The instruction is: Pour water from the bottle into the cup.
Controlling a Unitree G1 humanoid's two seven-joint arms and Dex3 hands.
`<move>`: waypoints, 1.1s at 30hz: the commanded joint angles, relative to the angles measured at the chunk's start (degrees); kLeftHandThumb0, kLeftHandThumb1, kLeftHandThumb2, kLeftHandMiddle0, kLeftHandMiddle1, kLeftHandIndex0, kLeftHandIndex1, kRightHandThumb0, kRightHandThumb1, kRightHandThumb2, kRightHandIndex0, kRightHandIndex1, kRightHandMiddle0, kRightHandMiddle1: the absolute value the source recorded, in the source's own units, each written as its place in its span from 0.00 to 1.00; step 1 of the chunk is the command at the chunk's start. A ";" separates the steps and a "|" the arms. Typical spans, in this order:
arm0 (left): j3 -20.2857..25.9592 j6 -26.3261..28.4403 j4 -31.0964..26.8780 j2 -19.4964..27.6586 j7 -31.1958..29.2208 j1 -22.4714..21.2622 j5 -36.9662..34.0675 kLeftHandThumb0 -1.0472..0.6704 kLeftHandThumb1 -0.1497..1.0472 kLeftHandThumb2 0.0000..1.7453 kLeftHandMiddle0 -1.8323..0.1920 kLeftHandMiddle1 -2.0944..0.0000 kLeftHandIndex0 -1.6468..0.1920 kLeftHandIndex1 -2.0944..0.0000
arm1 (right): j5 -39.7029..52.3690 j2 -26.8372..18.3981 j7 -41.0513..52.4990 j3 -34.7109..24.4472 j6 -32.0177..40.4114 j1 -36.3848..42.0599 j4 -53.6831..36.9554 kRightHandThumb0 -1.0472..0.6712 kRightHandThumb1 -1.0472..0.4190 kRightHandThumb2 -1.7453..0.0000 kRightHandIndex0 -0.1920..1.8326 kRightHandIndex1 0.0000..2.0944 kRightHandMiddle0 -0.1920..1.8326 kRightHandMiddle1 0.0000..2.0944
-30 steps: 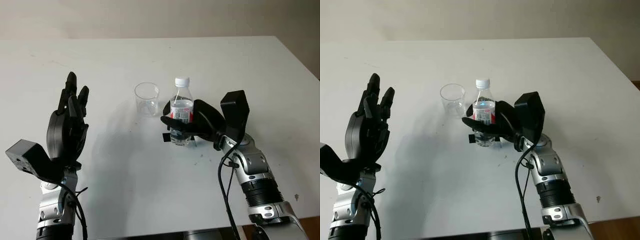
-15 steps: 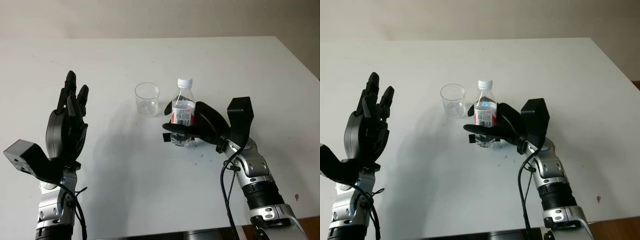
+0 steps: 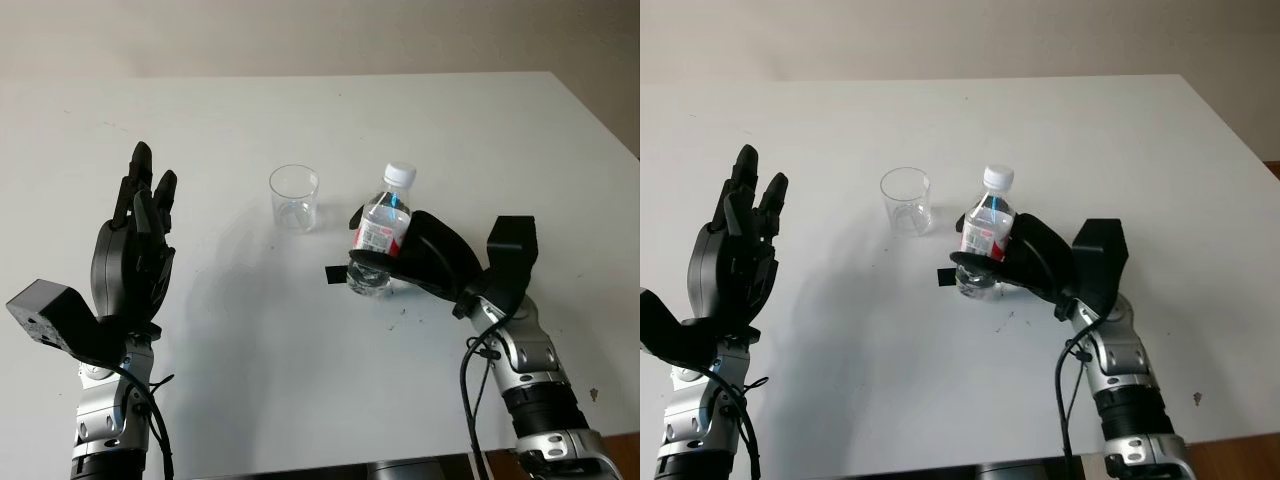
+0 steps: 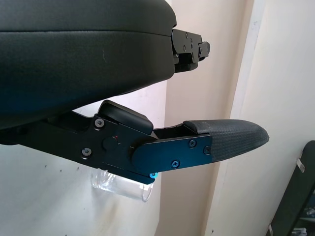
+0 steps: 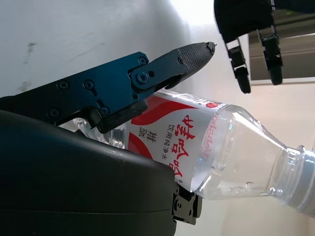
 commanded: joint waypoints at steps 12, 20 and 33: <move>-0.23 -0.22 -0.06 -0.06 -0.03 -0.24 0.34 0.11 1.00 0.33 1.00 0.78 0.88 1.00 | -4.00 -3.68 -0.24 1.72 -5.06 2.77 -5.56 0.20 0.03 0.97 0.00 0.33 0.00 0.45; -0.31 -0.43 0.30 0.02 0.13 -0.68 0.60 0.11 1.00 0.33 1.00 0.78 0.88 1.00 | -4.44 -5.15 2.63 3.16 -5.85 1.72 -4.04 0.09 0.05 0.97 0.00 0.00 0.00 0.00; -0.07 -0.31 0.49 0.18 -0.34 -0.37 0.22 0.11 1.00 0.32 1.00 0.78 0.88 1.00 | -6.99 -4.56 -4.88 1.50 -9.55 4.42 -3.37 0.00 0.01 0.96 0.00 0.00 0.00 0.00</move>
